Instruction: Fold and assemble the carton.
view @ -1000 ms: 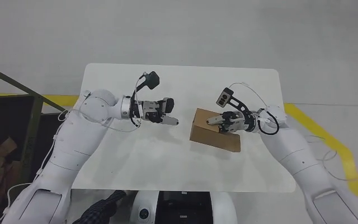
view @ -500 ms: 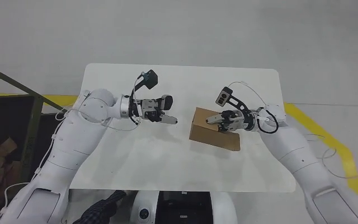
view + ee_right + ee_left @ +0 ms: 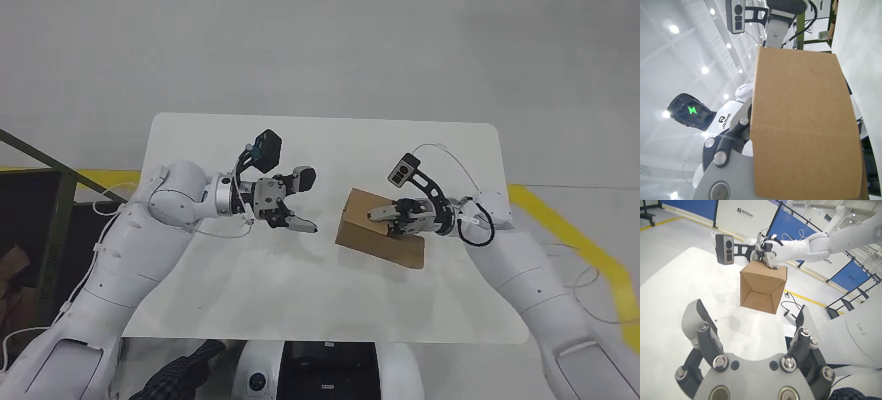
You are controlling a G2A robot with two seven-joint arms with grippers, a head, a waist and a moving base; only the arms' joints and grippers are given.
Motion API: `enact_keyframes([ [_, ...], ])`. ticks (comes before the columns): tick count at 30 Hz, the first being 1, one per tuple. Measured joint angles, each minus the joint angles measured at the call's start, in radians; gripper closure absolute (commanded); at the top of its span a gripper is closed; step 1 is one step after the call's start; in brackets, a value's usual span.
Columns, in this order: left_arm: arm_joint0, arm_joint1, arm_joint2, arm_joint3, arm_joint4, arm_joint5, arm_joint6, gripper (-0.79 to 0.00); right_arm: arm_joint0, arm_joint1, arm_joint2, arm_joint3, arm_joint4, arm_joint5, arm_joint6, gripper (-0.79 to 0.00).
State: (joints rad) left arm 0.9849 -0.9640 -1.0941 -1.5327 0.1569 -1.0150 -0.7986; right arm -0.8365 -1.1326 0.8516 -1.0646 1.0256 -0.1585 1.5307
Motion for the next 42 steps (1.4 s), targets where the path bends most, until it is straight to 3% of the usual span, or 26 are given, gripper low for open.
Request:
enact_keyframes([
  [8, -0.016, 0.016, 0.043, -0.008, -0.010, 0.003, 0.028, -0.785, 0.027, -0.022, -0.017, 0.020, -0.035, -0.047, -0.001, 0.000],
  [14, -0.039, 0.024, 0.081, 0.002, 0.096, 0.003, 0.117, -0.785, 0.037, -0.032, -0.011, 0.036, -0.059, -0.077, -0.016, 0.000],
  [23, -0.061, 0.059, 0.097, 0.015, 0.413, 0.003, 0.439, -0.785, 0.061, -0.034, 0.014, 0.071, -0.115, -0.069, -0.010, 0.000],
  [30, -0.101, 0.091, 0.173, 0.042, 0.702, 0.003, 0.729, -0.785, 0.071, -0.031, 0.036, 0.067, -0.183, -0.092, -0.043, 0.000],
  [42, -0.096, 0.090, 0.169, 0.038, 0.684, 0.010, 0.714, -0.785, 0.060, -0.031, 0.040, 0.040, -0.197, -0.095, -0.068, 0.000],
])
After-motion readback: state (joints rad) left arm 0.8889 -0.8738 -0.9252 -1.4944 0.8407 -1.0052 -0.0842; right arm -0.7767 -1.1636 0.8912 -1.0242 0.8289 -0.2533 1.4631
